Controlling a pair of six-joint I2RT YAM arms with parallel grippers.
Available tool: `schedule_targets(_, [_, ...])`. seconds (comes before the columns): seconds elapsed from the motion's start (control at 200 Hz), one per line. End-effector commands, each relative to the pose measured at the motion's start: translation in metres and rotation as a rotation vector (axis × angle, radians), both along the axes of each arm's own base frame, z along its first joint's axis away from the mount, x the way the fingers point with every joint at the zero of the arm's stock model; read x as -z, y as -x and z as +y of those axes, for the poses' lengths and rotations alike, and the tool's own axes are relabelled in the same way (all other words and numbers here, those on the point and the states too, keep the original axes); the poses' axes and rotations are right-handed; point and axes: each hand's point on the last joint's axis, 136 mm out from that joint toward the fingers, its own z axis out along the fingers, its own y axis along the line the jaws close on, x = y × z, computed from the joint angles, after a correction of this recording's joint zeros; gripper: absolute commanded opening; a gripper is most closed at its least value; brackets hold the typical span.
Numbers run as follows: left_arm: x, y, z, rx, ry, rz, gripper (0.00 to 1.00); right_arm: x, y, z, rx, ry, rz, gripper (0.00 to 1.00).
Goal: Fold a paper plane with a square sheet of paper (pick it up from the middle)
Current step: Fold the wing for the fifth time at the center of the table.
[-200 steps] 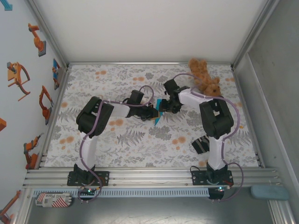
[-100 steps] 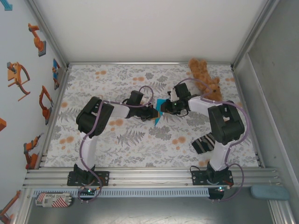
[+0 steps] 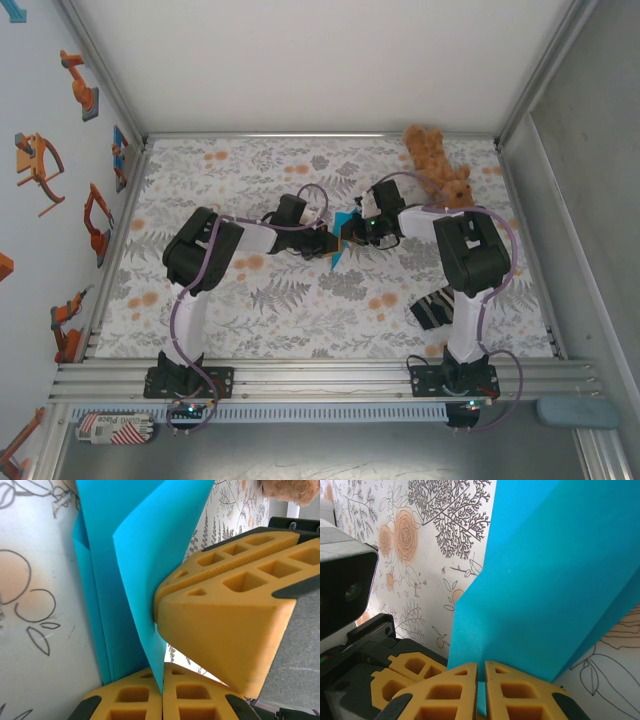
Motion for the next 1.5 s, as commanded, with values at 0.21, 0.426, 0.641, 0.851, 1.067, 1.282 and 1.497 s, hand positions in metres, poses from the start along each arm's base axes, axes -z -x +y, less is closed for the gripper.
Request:
schedule_targets(0.21, [0.112, 0.05, 0.057, -0.045, -0.383, 0.15, 0.11, 0.008, -0.006, 0.001, -0.001, 0.021, 0.018, 0.12])
schedule_targets(0.426, [0.075, 0.036, 0.04, -0.049, -0.297, 0.098, 0.17, 0.006, -0.007, -0.002, 0.01, 0.036, 0.017, 0.12])
schedule_targets(0.641, [0.046, 0.032, 0.035, -0.066, -0.254, 0.071, 0.22, -0.002, -0.009, 0.0, 0.007, 0.022, 0.003, 0.13])
schedule_targets(0.851, [0.022, 0.029, 0.038, -0.098, -0.248, 0.041, 0.27, -0.007, -0.008, 0.003, 0.0, 0.007, 0.001, 0.13])
schedule_targets(1.067, [0.004, 0.029, 0.039, -0.123, -0.237, 0.022, 0.28, -0.01, -0.006, 0.005, -0.008, -0.001, -0.001, 0.13])
schedule_targets(1.282, [-0.01, 0.031, 0.029, -0.121, -0.2, 0.02, 0.26, -0.009, -0.004, 0.007, -0.015, -0.005, 0.003, 0.13])
schedule_targets(1.497, [0.0, 0.032, 0.025, -0.121, -0.215, 0.048, 0.2, -0.01, -0.003, 0.009, -0.021, -0.012, 0.005, 0.13])
